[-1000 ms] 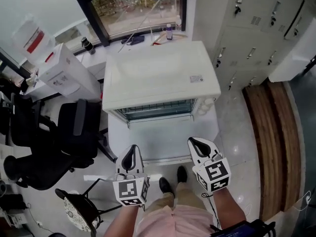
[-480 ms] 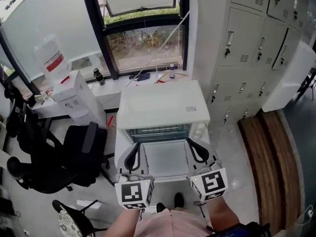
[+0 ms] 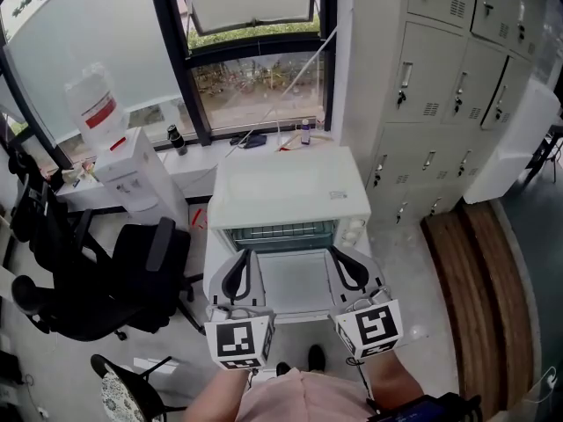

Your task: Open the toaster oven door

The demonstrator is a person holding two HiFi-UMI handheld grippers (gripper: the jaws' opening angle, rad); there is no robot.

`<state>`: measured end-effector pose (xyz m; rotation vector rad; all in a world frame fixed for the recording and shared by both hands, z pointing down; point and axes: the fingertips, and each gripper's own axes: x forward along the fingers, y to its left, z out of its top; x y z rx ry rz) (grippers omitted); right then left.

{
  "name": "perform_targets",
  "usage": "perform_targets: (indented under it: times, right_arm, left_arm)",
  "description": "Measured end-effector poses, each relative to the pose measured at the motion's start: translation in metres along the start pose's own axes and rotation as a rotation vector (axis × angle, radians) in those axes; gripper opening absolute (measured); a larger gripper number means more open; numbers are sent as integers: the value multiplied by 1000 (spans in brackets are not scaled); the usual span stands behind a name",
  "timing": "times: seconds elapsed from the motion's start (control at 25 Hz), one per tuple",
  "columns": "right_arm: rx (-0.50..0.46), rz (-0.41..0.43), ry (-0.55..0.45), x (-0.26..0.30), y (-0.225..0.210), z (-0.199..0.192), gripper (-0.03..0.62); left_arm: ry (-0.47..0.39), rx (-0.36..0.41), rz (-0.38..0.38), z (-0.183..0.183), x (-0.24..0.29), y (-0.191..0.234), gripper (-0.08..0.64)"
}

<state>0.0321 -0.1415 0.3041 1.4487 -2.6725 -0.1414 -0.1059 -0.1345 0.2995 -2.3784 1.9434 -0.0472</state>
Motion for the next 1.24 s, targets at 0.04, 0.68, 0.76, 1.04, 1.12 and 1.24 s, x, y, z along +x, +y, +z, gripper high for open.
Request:
perform_targets:
  times: [0.04, 0.68, 0.76, 1.04, 1.12, 1.24]
  right_arm:
    - [1, -1, -1, 0, 0, 0, 1]
    - [-4, 17, -9, -8, 8, -2, 1]
    - [-4, 18, -5, -8, 8, -3, 1]
    - [-2, 16, -5, -8, 6, -4, 1]
    - [-2, 16, -6, -8, 6, -5, 1]
    - [-2, 14, -6, -8, 5, -5, 1]
  left_arm:
    - [-1, -1, 0, 1, 0, -1, 14]
    - [15, -7, -17, -7, -6, -9, 14]
    - [17, -8, -18, -8, -5, -10, 14]
    - [23, -3, -21, -9, -3, -12, 14]
    - [24, -2, -22, -10, -3, -13, 14]
    - [25, -1, -24, -11, -2, -14, 14]
